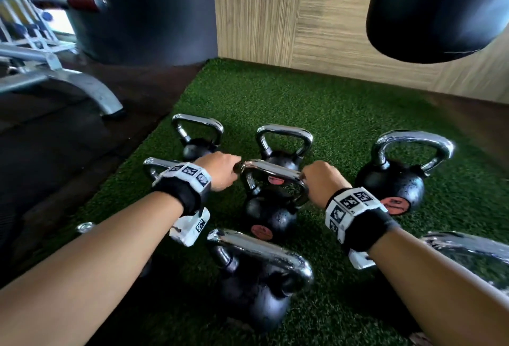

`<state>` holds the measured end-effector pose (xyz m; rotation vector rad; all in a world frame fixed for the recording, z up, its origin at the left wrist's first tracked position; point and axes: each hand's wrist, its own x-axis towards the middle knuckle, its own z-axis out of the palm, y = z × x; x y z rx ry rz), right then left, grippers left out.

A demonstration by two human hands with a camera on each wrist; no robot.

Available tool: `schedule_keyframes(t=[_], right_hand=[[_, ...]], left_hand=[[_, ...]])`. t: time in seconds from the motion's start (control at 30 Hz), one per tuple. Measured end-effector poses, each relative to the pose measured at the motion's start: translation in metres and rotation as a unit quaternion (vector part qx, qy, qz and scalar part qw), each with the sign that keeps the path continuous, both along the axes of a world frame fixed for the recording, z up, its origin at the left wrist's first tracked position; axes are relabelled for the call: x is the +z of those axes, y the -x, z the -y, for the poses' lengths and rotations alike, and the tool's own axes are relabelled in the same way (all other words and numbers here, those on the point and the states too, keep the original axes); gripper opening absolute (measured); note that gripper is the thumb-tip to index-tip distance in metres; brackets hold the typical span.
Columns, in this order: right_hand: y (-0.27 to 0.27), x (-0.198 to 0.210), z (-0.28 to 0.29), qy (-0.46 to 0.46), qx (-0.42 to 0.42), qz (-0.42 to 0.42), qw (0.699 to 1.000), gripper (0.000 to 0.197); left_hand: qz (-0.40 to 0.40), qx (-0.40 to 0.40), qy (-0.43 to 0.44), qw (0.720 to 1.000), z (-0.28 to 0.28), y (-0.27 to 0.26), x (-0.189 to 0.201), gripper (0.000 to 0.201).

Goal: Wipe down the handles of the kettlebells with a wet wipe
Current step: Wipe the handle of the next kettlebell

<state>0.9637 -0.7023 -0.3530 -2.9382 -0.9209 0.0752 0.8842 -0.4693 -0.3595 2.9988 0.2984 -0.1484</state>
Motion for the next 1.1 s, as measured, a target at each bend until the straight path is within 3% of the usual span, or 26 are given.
schedule_keyframes(t=[0.13, 0.23, 0.33, 0.4, 0.5, 0.63, 0.73, 0.87, 0.97, 1.1], right_hand=[[0.01, 0.007, 0.007, -0.18, -0.07, -0.035, 0.981, 0.021], [0.038, 0.018, 0.016, -0.252, -0.072, -0.063, 0.963, 0.015], [0.074, 0.034, 0.028, -0.26, -0.028, -0.119, 0.958, 0.022], [0.096, 0.044, 0.035, -0.273, 0.007, -0.156, 0.949, 0.027], [0.127, 0.049, 0.042, -0.304, 0.016, -0.202, 0.931, 0.031], [0.155, 0.045, 0.043, -0.266, 0.036, -0.102, 0.958, 0.021], [0.169, 0.037, 0.042, -0.276, 0.042, -0.053, 0.959, 0.015], [0.178, 0.027, 0.04, -0.291, 0.043, -0.027, 0.955, 0.013], [0.182, 0.019, 0.034, -0.263, 0.042, -0.023, 0.964, 0.013], [0.183, 0.01, 0.022, -0.267, 0.026, -0.027, 0.963, 0.009]], left_hand=[[-0.047, -0.004, 0.11, 0.993, -0.02, 0.053, -0.018, 0.04], [-0.108, -0.019, 0.22, 0.969, -0.022, 0.097, -0.037, 0.045], [-0.169, -0.018, 0.26, 0.951, -0.013, 0.123, -0.05, 0.042], [-0.16, -0.018, 0.252, 0.954, -0.007, 0.128, -0.06, 0.047], [-0.143, -0.033, 0.228, 0.963, 0.006, 0.131, -0.069, 0.079], [-0.115, -0.018, 0.264, 0.958, 0.017, 0.137, -0.084, 0.109], [-0.125, -0.033, 0.233, 0.964, 0.025, 0.141, -0.091, 0.119], [-0.09, -0.028, 0.259, 0.961, 0.035, 0.14, -0.103, 0.12], [-0.063, -0.027, 0.274, 0.959, 0.04, 0.138, -0.113, 0.106], [-0.038, -0.015, 0.29, 0.956, 0.036, 0.138, -0.126, 0.113]])
